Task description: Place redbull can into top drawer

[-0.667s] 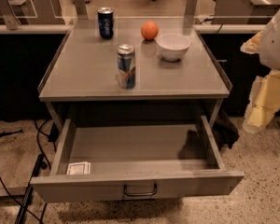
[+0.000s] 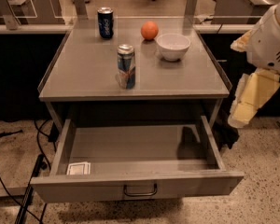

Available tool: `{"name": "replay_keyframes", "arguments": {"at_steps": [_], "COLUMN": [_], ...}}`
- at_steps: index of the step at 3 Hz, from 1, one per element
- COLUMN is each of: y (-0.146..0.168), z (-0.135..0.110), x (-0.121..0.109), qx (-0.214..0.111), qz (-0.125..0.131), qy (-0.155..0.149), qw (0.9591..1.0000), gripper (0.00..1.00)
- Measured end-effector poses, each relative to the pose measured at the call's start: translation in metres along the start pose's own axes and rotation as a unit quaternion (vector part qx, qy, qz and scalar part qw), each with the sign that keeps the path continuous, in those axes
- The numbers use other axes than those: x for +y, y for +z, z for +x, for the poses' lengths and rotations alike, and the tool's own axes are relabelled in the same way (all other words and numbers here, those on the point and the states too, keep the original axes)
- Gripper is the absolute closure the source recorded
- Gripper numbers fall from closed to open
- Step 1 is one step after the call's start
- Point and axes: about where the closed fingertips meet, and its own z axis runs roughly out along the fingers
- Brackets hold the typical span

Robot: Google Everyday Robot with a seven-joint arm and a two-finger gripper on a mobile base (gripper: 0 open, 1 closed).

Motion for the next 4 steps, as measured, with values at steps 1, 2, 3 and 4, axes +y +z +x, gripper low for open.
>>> {"name": "replay_keyframes", "arguments": {"at_steps": [1,2,3,4], "y": [0.021,0.045,0.073,0.111], "z": [-0.018,-0.037,-0.059,-0.104], "x": [-0.012,-0.028,-0.05,-0.075], "qx": [-0.035,-0.065,-0.087,-0.119], "qz": [0.008,0.027,0.055,0.063], "qy": [0.013,0.033,0.059,0.08], "qw": [0.9993,0.997,0.9929,0.9876], "gripper": [0.0,0.0,0.0,0.0]}}
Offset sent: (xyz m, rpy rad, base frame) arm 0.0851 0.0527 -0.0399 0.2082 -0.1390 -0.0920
